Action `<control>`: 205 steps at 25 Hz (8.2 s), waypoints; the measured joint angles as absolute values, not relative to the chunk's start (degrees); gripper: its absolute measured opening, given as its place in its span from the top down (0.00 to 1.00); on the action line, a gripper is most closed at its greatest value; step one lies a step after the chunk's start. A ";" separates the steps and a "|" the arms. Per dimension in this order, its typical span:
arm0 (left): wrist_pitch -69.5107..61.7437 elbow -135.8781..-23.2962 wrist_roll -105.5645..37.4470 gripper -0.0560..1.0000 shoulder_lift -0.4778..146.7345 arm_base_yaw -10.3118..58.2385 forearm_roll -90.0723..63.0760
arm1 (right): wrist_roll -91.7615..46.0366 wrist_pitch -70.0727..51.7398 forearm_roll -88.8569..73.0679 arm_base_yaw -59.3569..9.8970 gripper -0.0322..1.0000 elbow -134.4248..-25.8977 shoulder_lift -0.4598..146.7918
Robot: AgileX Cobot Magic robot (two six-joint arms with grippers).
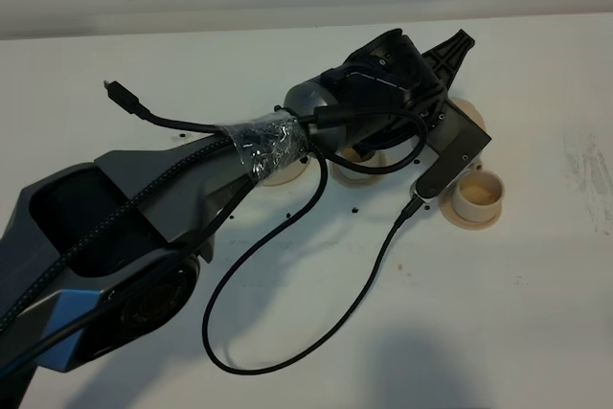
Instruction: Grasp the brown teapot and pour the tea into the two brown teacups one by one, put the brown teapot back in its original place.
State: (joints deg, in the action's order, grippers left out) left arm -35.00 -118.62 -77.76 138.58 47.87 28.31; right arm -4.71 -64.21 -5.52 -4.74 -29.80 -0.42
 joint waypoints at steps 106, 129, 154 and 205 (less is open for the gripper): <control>-28.10 -118.62 -77.99 0.87 139.36 51.37 46.31 | -4.71 -64.21 -5.52 -4.74 0.75 -29.80 -0.42; -33.51 -118.69 -76.02 0.87 139.36 51.37 38.26 | -4.71 -64.21 -5.52 -4.74 0.75 -29.80 -0.42; -68.29 -118.76 -55.15 0.87 130.59 50.83 19.09 | -4.71 -64.21 -5.52 -4.74 0.75 -29.80 -0.42; -68.33 -112.43 -33.00 0.87 124.89 40.21 20.68 | -4.71 -64.21 -5.52 -4.74 0.75 -29.80 -0.42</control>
